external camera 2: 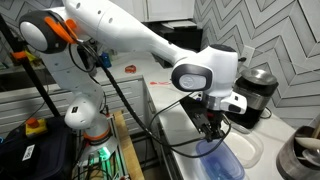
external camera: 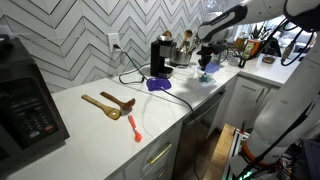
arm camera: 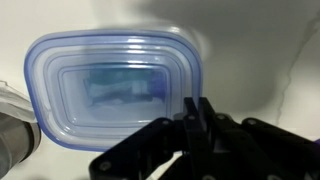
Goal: Remove the small lunch box from the bigger lunch box, then open the small lunch box and add green object, then close it
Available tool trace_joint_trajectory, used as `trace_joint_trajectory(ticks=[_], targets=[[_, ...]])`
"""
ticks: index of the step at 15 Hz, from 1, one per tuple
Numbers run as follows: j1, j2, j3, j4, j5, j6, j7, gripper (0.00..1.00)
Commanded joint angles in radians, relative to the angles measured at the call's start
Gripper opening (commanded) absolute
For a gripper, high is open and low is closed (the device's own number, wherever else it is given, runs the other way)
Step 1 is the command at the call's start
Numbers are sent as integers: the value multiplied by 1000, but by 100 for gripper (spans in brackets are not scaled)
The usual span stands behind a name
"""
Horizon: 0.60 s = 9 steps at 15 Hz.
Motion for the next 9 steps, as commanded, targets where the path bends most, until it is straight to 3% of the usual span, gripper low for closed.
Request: trace_joint_trajectory(ticks=[1, 9], targets=[[-11, 55, -10, 32, 41, 57, -61, 2], [-38, 139, -3, 87, 152, 60, -168, 2]])
